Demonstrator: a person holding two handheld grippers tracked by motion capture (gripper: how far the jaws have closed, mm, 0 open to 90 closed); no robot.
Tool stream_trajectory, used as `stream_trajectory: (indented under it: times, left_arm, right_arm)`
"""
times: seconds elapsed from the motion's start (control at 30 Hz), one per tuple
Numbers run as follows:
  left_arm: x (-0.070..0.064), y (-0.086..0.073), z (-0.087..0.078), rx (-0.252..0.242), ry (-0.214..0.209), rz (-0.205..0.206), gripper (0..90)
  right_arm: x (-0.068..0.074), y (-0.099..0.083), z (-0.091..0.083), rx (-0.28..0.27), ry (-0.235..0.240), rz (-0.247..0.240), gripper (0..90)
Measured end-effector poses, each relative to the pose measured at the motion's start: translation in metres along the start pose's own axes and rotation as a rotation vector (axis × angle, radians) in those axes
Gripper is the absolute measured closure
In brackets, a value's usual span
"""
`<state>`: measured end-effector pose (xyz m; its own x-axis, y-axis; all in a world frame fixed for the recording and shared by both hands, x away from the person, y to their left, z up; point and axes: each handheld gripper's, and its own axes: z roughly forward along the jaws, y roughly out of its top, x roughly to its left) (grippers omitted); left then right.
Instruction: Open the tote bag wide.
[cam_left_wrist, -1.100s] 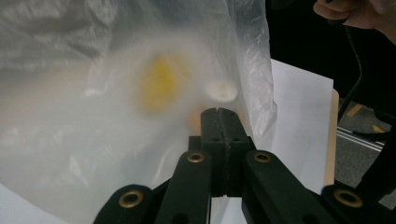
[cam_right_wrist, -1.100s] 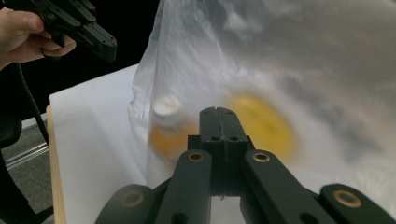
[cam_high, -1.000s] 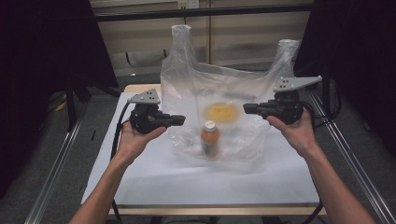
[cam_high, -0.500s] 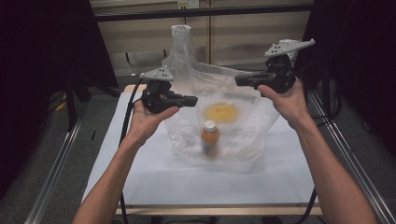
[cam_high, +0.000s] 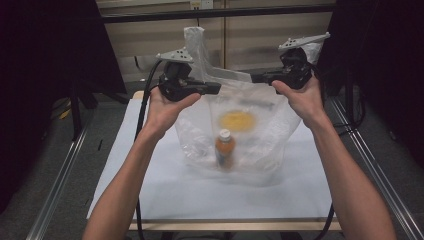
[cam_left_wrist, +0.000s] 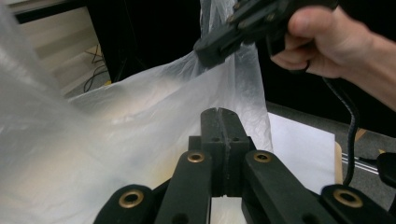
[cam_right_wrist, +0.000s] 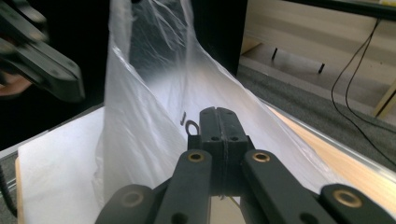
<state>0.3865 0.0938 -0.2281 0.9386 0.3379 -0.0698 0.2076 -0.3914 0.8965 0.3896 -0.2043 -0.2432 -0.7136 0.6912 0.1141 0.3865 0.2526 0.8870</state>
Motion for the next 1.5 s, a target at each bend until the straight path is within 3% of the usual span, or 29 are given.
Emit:
stream_trajectory:
  times: [0.3, 0.6, 0.73, 0.97, 1.03, 1.07, 1.1, 1.27, 1.5]
  left_arm:
    - [-0.006, 0.006, 0.01, -0.014, -0.018, 0.002, 90.0]
    - [0.004, 0.016, 0.015, -0.044, -0.012, -0.021, 90.0]
    - [0.011, 0.017, 0.018, -0.054, 0.0, -0.05, 90.0]
    - [0.022, 0.008, 0.025, -0.033, 0.019, -0.073, 90.0]
    - [0.026, 0.003, 0.029, -0.034, 0.053, -0.083, 90.0]
    - [0.026, 0.003, 0.029, -0.034, 0.053, -0.083, 90.0]
    - [0.025, 0.002, 0.032, -0.022, 0.053, -0.058, 90.0]
    - [0.025, -0.002, 0.038, 0.009, 0.057, -0.062, 90.0]
    - [0.037, -0.025, 0.039, 0.045, 0.062, -0.104, 90.0]
  right_arm:
    - [0.007, -0.02, 0.014, 0.038, 0.033, -0.001, 90.0]
    - [0.017, -0.021, 0.027, 0.044, 0.063, -0.019, 90.0]
    - [0.023, -0.021, 0.032, 0.041, 0.079, -0.022, 90.0]
    - [0.031, -0.028, 0.04, 0.065, 0.1, -0.031, 90.0]
    - [0.036, -0.031, 0.043, 0.066, 0.114, -0.032, 90.0]
    - [0.036, -0.031, 0.043, 0.066, 0.114, -0.032, 90.0]
    - [0.041, -0.031, 0.047, 0.067, 0.122, -0.034, 90.0]
    - [0.047, -0.033, 0.055, 0.075, 0.137, -0.041, 90.0]
    - [0.058, -0.043, 0.069, 0.105, 0.174, -0.053, 90.0]
